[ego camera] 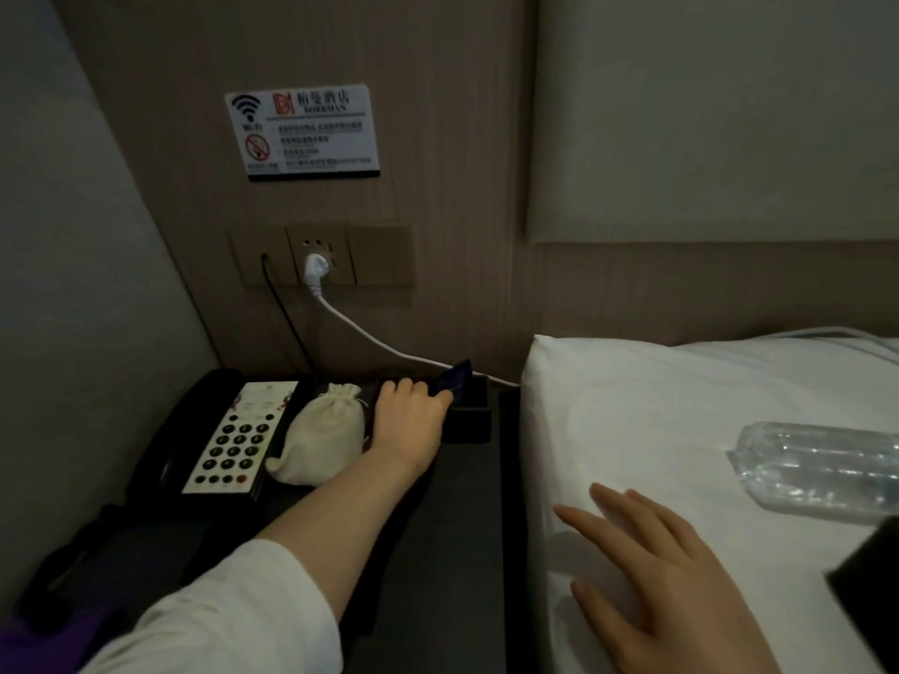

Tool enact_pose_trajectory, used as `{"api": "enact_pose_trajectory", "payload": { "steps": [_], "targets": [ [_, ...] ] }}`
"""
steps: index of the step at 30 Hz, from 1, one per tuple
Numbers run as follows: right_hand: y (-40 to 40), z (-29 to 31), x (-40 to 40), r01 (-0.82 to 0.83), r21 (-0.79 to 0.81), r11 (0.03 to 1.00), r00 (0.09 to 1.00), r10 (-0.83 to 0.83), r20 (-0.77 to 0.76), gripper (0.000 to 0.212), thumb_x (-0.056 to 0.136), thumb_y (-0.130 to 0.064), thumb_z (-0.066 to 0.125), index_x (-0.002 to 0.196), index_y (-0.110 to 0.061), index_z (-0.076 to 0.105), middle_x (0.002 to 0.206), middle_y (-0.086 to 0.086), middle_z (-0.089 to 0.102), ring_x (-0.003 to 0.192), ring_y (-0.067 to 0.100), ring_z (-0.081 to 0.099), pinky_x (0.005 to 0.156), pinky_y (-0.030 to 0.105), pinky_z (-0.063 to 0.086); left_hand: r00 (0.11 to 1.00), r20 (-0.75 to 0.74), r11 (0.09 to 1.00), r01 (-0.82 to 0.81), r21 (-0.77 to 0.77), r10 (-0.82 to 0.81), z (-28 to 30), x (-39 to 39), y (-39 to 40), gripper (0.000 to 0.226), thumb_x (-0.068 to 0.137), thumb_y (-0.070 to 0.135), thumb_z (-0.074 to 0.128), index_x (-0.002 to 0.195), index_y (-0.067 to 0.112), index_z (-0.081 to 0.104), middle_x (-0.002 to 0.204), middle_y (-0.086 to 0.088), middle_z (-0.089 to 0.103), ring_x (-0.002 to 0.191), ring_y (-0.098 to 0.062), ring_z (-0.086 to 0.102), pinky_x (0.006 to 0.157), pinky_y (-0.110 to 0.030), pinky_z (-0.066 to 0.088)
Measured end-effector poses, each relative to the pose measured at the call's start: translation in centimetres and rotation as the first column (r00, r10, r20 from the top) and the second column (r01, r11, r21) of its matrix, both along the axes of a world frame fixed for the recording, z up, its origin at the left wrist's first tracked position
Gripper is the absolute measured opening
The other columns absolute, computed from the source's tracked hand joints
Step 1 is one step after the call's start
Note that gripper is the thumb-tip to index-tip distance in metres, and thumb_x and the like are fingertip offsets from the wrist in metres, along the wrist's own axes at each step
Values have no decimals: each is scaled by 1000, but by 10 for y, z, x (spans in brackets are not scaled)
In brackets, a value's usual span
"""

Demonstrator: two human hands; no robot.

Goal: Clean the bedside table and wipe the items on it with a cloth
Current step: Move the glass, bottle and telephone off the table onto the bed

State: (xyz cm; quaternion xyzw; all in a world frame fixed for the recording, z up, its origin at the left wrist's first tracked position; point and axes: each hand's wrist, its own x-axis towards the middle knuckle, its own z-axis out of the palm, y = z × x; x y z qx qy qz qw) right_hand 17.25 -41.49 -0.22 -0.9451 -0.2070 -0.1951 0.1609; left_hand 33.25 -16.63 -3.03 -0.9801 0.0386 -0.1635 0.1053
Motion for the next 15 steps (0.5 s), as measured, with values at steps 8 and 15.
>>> {"api": "enact_pose_trajectory", "payload": {
  "steps": [8,15],
  "targets": [
    [-3,-4,4,14,-15,1000,995,-12,99,63,43,-34,86,105,-30,75,110,5,72,95,35,70,69,52,56,997,79,995,23,-102,-15,-15,3,5,20,94,28,50,111,28,60,105,0,67,98,-24,55,79,-34,36],
    [-2,-5,5,33,2,999,985,-33,170,58,47,-39,76,104,-30,75,110,5,72,96,35,70,69,54,56,997,76,987,25,-161,-13,-10,0,6,22,95,33,47,113,28,59,112,3,63,102,-21,54,82,-34,37]
  ]
}}
